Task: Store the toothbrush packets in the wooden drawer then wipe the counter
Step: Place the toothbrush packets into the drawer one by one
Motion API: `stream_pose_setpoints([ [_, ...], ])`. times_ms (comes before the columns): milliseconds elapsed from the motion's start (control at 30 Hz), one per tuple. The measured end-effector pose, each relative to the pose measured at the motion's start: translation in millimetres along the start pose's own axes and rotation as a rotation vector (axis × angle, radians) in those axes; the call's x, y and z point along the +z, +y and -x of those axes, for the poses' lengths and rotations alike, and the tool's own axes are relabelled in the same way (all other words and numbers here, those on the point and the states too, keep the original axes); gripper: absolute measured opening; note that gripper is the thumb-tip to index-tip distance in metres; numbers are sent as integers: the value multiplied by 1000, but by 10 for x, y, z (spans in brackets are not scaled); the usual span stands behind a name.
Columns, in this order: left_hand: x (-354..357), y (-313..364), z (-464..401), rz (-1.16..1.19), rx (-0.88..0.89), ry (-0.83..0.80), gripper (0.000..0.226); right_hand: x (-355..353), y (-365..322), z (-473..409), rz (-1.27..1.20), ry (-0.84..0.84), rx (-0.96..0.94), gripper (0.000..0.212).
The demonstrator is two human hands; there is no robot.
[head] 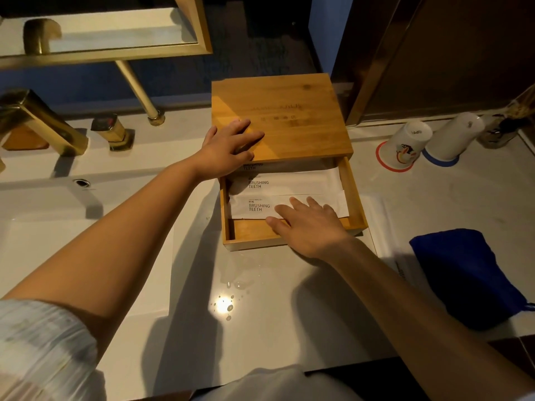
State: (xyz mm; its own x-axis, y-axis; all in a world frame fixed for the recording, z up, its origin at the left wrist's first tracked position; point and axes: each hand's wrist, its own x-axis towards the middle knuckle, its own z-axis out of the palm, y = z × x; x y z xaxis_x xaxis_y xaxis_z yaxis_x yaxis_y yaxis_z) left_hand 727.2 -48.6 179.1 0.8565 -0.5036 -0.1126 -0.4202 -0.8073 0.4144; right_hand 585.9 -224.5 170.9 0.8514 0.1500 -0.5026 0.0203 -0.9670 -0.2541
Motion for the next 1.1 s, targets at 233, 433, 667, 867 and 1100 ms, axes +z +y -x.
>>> stream_pose_setpoints([
  [233,7,-7,-8,-4,0,-4,47,-10,63,15,2,68,106,62],
  [433,13,-21,-10,7,9,2,47,98,191,44,93,-60,227,74],
  [667,7,-3,-2,10,4,-3,47,12,373,-19,-29,-78,131,62],
  [867,-10,20,16,16,1,0,47,18,375,35,-17,-21,101,60],
  [1100,-21,31,35,22,-3,-6,47,51,319,425,-81,484,-86,45],
])
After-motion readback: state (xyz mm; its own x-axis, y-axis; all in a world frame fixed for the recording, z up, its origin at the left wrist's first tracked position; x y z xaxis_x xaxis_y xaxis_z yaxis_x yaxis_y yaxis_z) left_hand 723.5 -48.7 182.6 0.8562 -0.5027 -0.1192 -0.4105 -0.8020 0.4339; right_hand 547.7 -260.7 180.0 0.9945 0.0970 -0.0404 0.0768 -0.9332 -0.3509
